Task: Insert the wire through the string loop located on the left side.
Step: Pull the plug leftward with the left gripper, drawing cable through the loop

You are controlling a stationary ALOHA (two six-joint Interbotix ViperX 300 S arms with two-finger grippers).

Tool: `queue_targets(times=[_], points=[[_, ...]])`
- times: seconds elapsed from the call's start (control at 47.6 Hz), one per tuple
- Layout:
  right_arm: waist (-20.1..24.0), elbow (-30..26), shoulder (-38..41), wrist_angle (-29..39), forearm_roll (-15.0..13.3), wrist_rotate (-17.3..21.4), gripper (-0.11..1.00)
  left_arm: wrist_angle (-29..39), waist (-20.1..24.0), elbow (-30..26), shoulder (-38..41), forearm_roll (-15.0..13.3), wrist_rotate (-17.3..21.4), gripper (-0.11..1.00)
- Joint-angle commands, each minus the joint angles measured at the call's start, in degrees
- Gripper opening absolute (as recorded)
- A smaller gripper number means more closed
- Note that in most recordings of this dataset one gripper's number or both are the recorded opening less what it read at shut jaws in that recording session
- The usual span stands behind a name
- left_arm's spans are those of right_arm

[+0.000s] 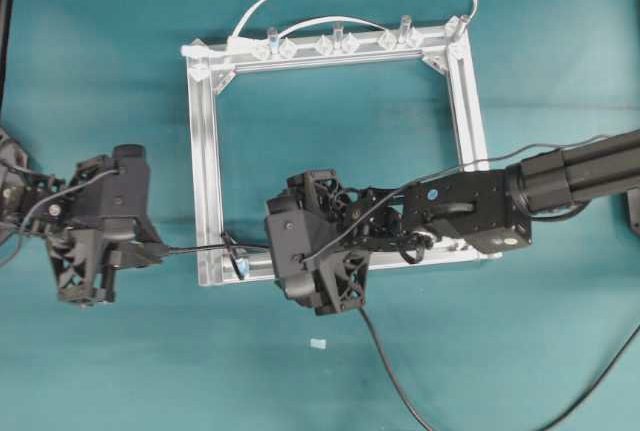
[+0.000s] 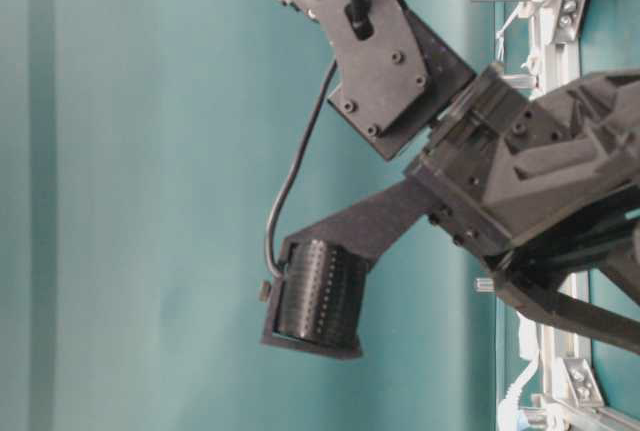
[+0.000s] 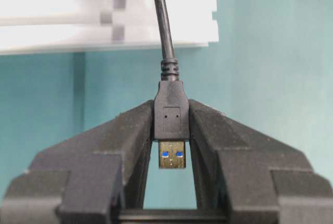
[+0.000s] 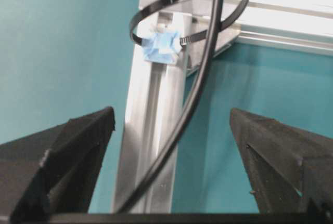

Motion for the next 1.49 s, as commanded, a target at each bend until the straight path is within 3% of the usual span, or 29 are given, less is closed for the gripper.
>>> queue_targets(times=[0.0,0.315,0.946,1.114,1.177,1.262,1.472], points=[[0.2,-0.6,-2.6,-0.2,-0.1,0.0,0.95,0.9,-1.1,0.0,-1.7,-0.1,-0.9,0.22],[0.2,-0.5,-2.6,-0.2,-0.1,0.0,0.95,2.6,-2.8,2.0,-5.2,0.0,-4.7,0.22],[0.2,-0.7,-2.6,-0.4,-0.2,0.1,0.95,2.4,-3.5,2.2,-2.3,0.1,-4.7,0.22],[0.3,-0.7,-2.6,-0.4,-0.2,0.1,0.95,2.5,-3.5,1.8,-2.3,0.6,-3.9,0.69],[0.2,-0.7,-2.6,-0.4,-0.1,0.1,0.95,2.4,-3.6,1.9,-2.4,0.6,-3.3,0.81],[0.2,-0.7,-2.6,-0.4,-0.2,0.1,0.95,2.4,-3.6,1.9,-2.7,0.7,-2.3,0.76],[0.2,-0.9,-3.3,-0.4,-0.2,0.1,0.95,2.4,-3.6,1.9,-5.0,1.0,-0.5,0.77]])
